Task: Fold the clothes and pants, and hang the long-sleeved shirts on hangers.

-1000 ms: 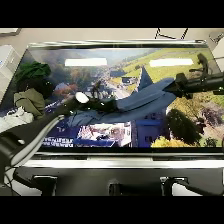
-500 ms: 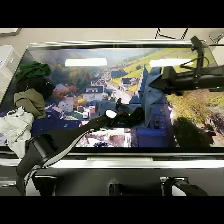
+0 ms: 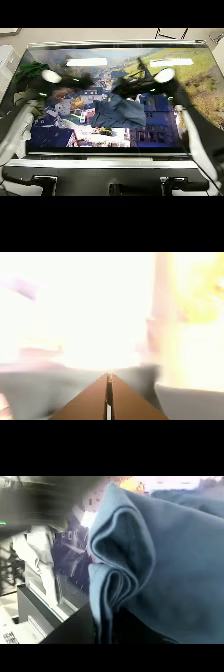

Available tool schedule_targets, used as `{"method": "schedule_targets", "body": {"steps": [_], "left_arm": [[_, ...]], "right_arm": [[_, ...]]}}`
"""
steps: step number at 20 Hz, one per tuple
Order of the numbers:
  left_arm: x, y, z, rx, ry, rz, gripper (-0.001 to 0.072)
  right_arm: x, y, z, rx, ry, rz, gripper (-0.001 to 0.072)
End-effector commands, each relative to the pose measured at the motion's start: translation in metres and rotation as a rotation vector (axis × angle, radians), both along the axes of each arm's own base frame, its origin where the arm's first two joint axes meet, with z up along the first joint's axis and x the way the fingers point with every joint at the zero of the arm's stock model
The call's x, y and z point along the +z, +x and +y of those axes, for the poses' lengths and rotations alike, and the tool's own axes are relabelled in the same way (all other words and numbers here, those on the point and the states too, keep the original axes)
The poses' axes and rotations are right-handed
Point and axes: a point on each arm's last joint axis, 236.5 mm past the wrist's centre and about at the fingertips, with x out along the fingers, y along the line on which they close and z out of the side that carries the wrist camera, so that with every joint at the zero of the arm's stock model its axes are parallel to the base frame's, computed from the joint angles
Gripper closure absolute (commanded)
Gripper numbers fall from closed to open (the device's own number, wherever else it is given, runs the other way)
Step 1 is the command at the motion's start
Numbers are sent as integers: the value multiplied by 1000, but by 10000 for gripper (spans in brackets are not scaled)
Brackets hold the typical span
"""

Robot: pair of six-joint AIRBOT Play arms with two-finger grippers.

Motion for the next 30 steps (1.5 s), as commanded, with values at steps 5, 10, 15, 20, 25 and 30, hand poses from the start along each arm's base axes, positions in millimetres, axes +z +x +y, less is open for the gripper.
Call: {"method": "schedule_targets", "body": {"steps": [5, 10, 15, 20, 25, 30], "left_arm": [[165, -49, 184, 246, 257, -281, 690], [183, -60, 168, 211, 260, -329, 689], [183, -61, 162, 182, 276, -342, 689], [183, -62, 152, 162, 272, -345, 688], [183, -64, 141, 138, 266, -347, 688], [183, -65, 133, 123, 263, -351, 688]], "right_arm": [[-122, -5, 121, -79, 193, 275, 37], [-48, 58, 36, -149, 270, 84, 12], [-98, 22, -213, -195, -300, 259, 51], [-157, -46, -238, -165, -294, 503, 106], [-181, -35, -168, -120, -162, 462, 108], [-179, -24, -146, -99, -142, 418, 551]]}}
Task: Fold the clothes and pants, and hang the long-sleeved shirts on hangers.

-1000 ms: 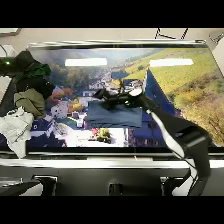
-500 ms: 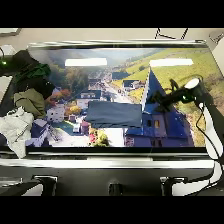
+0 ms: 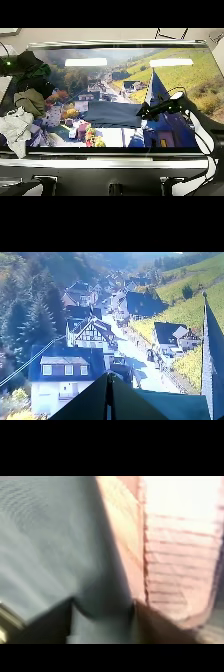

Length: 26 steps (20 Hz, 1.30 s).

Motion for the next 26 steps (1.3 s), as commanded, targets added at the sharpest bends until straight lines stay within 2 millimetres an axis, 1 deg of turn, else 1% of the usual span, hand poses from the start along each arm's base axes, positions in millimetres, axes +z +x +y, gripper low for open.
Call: {"method": "schedule_targets", "body": {"steps": [1, 2, 3, 4, 5, 6, 7, 8, 9, 10, 11, 12, 13, 14, 16, 17, 19, 20, 22, 24, 25, 26], "left_arm": [[1, -1, -4, -9, -1, -2, 688], [1, -1, -4, -9, 0, -2, 688], [1, -1, -4, -9, 0, -2, 688], [0, -1, -4, -9, 0, -1, 688], [0, 0, -4, -9, 0, 0, 688], [-1, 0, -4, -9, 0, 1, 688], [-1, 0, -4, -9, 0, 2, 688], [-1, 0, -4, -9, 0, 3, 688], [-2, 0, -4, -9, 0, 3, 688], [-2, 1, -4, -9, 0, 5, 688], [-3, 1, -4, -9, 0, 7, 688], [-4, 1, -4, -9, 0, 8, 688], [-4, 2, -4, -9, 0, 9, 688], [-5, 2, -4, -9, 0, 11, 688], [-5, 2, -4, -9, 0, 11, 688], [-5, 2, -4, -9, 0, 11, 688], [-6, 2, -4, -9, 0, 13, 688], [-6, 3, -4, -9, -1, 15, 688], [-8, 3, -4, 1, -14, 23, 688], [-8, 3, -5, 1, -14, 25, 688], [-8, 3, -5, 1, -14, 26, 688], [-9, 3, -5, 0, -14, 27, 688]], "right_arm": [[17, 11, 18, 35, 61, -56, 673], [35, 16, 22, 103, 83, -110, 674], [58, 25, 21, 161, 95, -167, 674], [85, 38, 19, 186, 105, -223, 673], [112, 52, 12, 187, 107, -275, 674], [142, 70, -1, 161, 97, -336, 675], [168, 86, -19, 115, 82, -391, 675], [193, 101, -41, 61, 64, -443, 675], [212, 112, -65, 11, 43, -490, 675], [226, 119, -91, -43, 24, -519, 675], [234, 123, -123, -108, 2, -536, 675], [237, 125, -157, -181, -18, -539, 675], [236, 124, -192, -254, -40, -532, 675], [233, 120, -234, -339, -79, -523, 675], [227, 106, -314, -518, -152, -501, 675], [223, 93, -356, -616, -188, -483, 675], [215, 61, -420, -769, -227, -434, 675], [209, 40, -444, -828, -239, -392, 675], [194, -2, -476, -901, -257, -291, 675], [174, -50, -501, -972, -317, -146, 675], [164, -73, -506, -984, -351, -62, 675], [151, -100, -507, -971, -397, 34, 675]]}}
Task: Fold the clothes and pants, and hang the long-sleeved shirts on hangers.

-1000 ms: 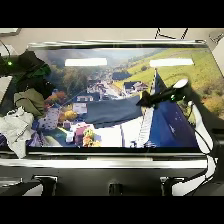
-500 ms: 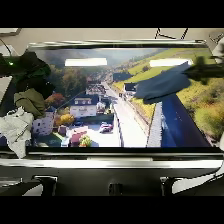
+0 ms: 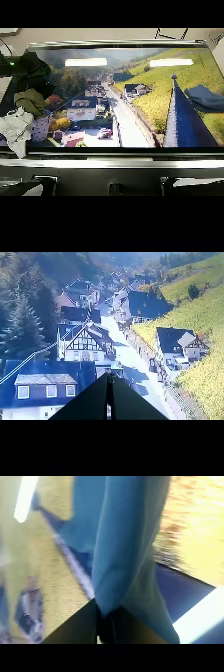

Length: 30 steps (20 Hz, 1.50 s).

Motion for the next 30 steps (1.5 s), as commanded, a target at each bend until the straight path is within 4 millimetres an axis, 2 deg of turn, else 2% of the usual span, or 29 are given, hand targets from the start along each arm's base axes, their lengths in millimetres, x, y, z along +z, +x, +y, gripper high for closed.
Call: {"method": "schedule_targets", "body": {"steps": [1, 2, 4, 7, 11, 14, 21, 22, 23, 24, 25, 26, 27, 28, 29, 30], "left_arm": [[-1, 0, 0, 2, -2, 4, 688], [-1, 0, 0, 1, -2, 5, 688], [-2, 0, 0, 1, -2, 6, 688], [-2, 0, 0, 1, -2, 6, 688], [-2, 0, 0, 1, -2, 6, 687], [-2, 0, 0, 1, -2, 6, 688], [-2, 0, 0, 1, -2, 6, 687], [-2, 0, 0, 1, -2, 6, 687], [-2, 0, 0, 2, -2, 5, 688], [-1, 0, -1, 2, -8, 4, 687], [4, 0, -6, 5, -49, 3, 688], [15, 2, -13, -7, -88, -26, 688], [29, 5, -16, -16, -99, -76, 688], [45, 11, -16, -21, -75, -145, 689], [56, 16, -14, -9, -43, -197, 689], [58, 21, -6, 12, 22, -217, 690]], "right_arm": [[-41, -99, -23, -112, 17, 335, 675], [-50, -120, -18, -119, 18, 415, 675], [-64, -145, -1, -128, 27, 496, 675], [-92, -178, 22, -146, 15, 577, 675], [-135, -221, 40, -144, -8, 713, 674], [-147, -231, 39, -136, -33, 744, 674], [-146, -241, 36, -128, -49, 786, 668], [-145, -243, 39, -123, -39, 797, 566], [-143, -248, 43, -115, -25, 817, 326], [-138, -252, 46, -63, -27, 831, 113], [-128, -250, 42, -33, -49, 821, 86], [-112, -239, 32, -48, -79, 777, 86], [-86, -211, 15, -72, -142, 680, 86], [-51, -175, -5, -74, -244, 552, 87], [-5, -130, -23, -58, -386, 408, 86], [39, -89, -27, -12, -521, 294, 86]]}}
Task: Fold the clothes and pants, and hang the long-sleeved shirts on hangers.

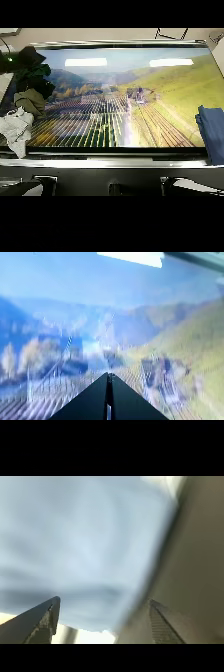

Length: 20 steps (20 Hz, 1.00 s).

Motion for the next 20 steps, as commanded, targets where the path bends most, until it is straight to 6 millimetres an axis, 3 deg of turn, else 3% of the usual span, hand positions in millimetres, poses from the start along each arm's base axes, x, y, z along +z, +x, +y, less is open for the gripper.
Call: {"method": "schedule_targets", "body": {"steps": [1, 2, 3, 4, 5, 6, 7, 8, 9, 12, 14, 20], "left_arm": [[9, 17, 23, 88, 143, -67, 690], [-14, 20, 44, 147, 246, -1, 690], [-46, 18, 66, 195, 373, 103, 690], [-78, 11, 83, 215, 457, 225, 688], [-111, -1, 89, 206, 489, 365, 675], [-147, -19, 91, 182, 491, 531, 490], [-178, -42, 88, 143, 482, 694, 125], [-201, -58, 86, 95, 494, 789, 38], [-215, -64, 83, 66, 499, 811, 44], [-216, -52, 73, 100, 471, 665, 44], [-216, -54, 71, 94, 474, 664, 43], [-221, -53, 71, 92, 475, 676, 42]], "right_arm": [[138, 126, -10, 284, -345, -330, 86], [166, 161, 12, 378, -402, -387, 86], [177, 190, 47, 450, -395, -425, 86], [169, 207, 82, 487, -330, -426, 86], [146, 213, 116, 493, -224, -381, 86], [117, 209, 148, 482, -92, -309, 86], [91, 201, 175, 520, 15, -227, 86], [70, 190, 200, 583, 95, -144, 86], [57, 181, 215, 653, 129, -83, 86], [50, 174, 229, 749, 100, 13, 87], [51, 176, 238, 761, 122, -8, 86], [52, 177, 239, 762, 124, -10, 86]]}}
